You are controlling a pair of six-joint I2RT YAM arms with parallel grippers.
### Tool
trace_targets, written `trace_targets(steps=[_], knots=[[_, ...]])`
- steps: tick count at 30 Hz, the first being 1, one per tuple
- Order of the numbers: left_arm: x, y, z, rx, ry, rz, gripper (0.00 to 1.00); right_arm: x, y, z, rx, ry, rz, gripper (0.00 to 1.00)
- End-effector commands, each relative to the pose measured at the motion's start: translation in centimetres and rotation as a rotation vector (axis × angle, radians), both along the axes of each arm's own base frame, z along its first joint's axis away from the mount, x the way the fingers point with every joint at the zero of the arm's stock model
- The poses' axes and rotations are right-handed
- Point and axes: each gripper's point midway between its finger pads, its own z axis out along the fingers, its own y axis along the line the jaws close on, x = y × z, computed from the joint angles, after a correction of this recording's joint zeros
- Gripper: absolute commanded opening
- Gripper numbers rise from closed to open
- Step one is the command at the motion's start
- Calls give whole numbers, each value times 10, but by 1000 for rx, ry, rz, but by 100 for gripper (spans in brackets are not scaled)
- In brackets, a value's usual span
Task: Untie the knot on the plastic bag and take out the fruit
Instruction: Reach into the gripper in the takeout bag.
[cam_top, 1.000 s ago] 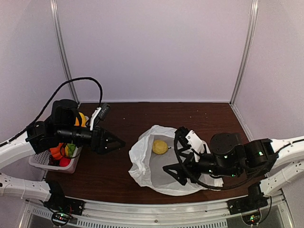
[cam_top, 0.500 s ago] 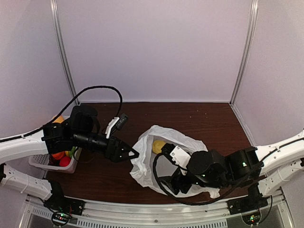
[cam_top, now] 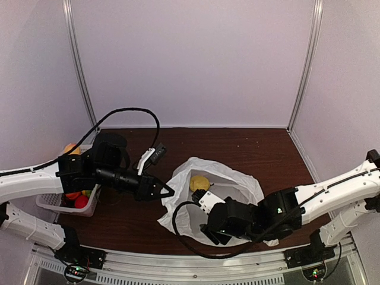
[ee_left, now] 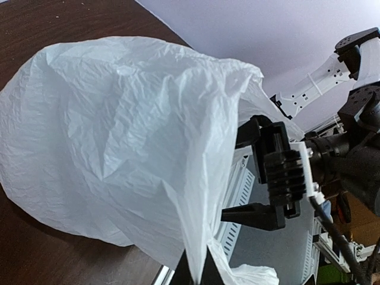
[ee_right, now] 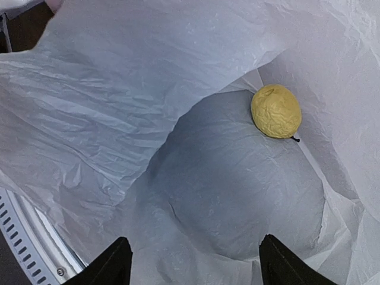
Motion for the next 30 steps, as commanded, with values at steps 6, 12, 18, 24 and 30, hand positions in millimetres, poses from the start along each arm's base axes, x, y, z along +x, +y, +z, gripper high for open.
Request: trace_targets(steps=[6,12,18,24,30], knots=[[0,-1,28,-83,-45,8,0,35,-10,-34,-142,38,-117,70],[1,-3,27,-81,-40,3,0,72,-1,-39,-50,24,-228,70],[1,-7,32,-89,-40,-10,0,116,4,-40,84,-29,-376,71],[2,-7,33,-89,-43,-8,0,148,1,-44,175,-90,-480,73],[3,-11,34,-92,-42,-13,0,162,14,-56,254,-79,-446,78]])
